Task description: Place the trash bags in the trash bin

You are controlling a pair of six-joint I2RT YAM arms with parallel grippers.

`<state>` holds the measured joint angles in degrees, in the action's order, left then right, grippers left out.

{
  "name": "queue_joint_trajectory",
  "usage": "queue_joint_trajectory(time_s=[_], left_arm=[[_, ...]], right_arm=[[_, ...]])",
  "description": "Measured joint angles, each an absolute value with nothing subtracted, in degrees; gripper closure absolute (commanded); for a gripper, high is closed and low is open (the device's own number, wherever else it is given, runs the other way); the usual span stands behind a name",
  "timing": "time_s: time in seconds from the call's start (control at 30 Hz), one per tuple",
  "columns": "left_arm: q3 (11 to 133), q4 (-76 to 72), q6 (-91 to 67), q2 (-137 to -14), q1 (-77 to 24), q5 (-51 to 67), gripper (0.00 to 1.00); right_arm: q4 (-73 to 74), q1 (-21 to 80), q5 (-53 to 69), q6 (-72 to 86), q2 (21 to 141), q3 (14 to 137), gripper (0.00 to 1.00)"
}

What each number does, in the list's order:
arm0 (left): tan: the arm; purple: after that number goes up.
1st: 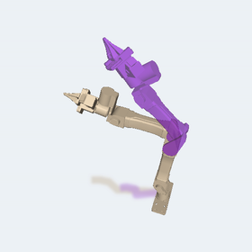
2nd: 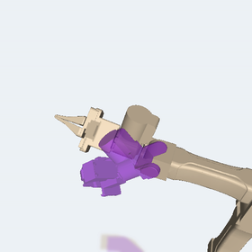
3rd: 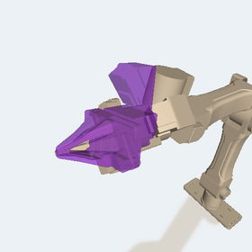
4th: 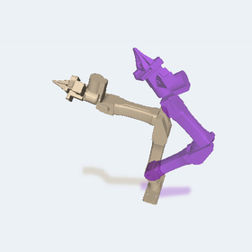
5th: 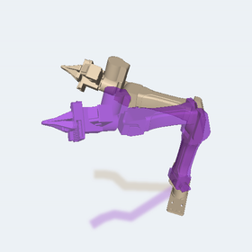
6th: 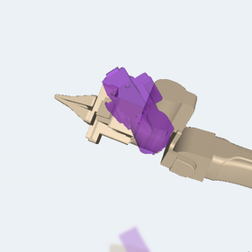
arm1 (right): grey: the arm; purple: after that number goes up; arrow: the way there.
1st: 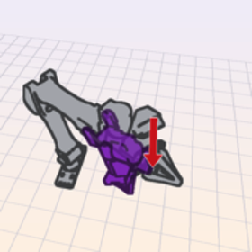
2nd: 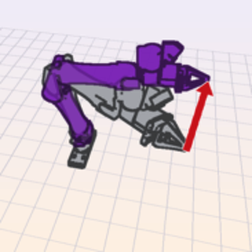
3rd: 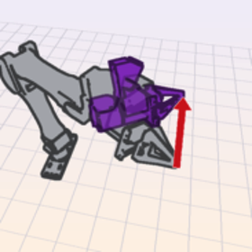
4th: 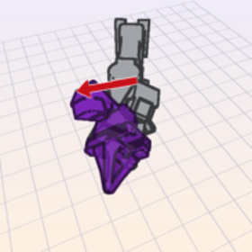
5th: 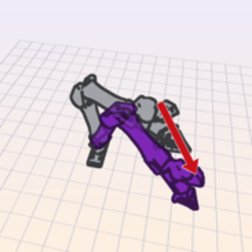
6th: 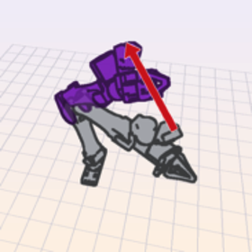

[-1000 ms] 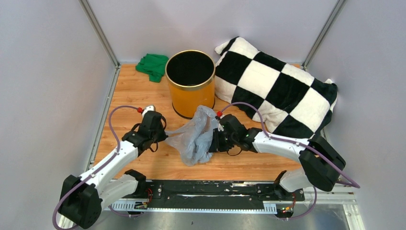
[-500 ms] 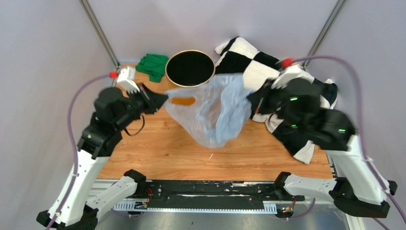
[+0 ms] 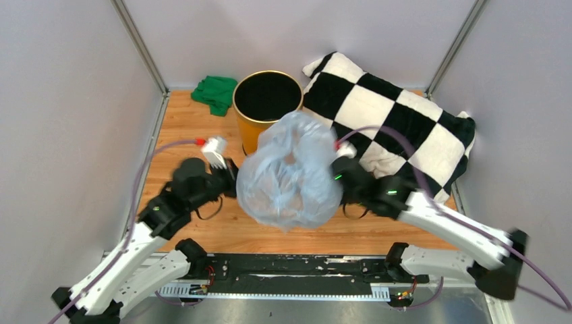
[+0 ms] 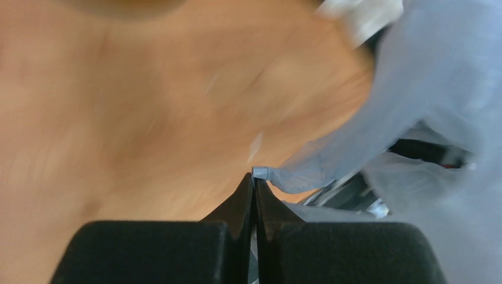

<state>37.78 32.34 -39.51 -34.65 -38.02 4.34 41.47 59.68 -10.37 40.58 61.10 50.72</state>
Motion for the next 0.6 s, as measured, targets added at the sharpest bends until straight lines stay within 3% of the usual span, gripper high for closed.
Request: queue_joint_trajectory(time_s=[0.1,0.27,0.33,0.47,0.6], left_arm=[[37.82,43.53,-40.51,-26.46,-38.37,2.11,1.0],[60.38,40.51,-40.18,-27.03,-38.41,0.14,1.0],[64.16,39.2,-40.12,-28.49,-38.41,-0.89,1.0],[64.03,40.14,-41.01,-32.32,-38.41,-4.67,1.0],[52.88,41.67,-42.11,-35.0,-38.41,-5.1,1.0]], right_arm=[[52.51,64.16,-11.29,42.19,55.66,52.88,1.0],[52.6,64.25,-19.88,40.1,47.99,81.87,1.0],[52.95,64.25,-22.7,39.11,46.89,86.46,1.0],[55.46,64.23,-27.92,39.29,47.07,84.68,1.0],[57.36,64.25,-26.83,42.33,50.72,68.4,1.0]])
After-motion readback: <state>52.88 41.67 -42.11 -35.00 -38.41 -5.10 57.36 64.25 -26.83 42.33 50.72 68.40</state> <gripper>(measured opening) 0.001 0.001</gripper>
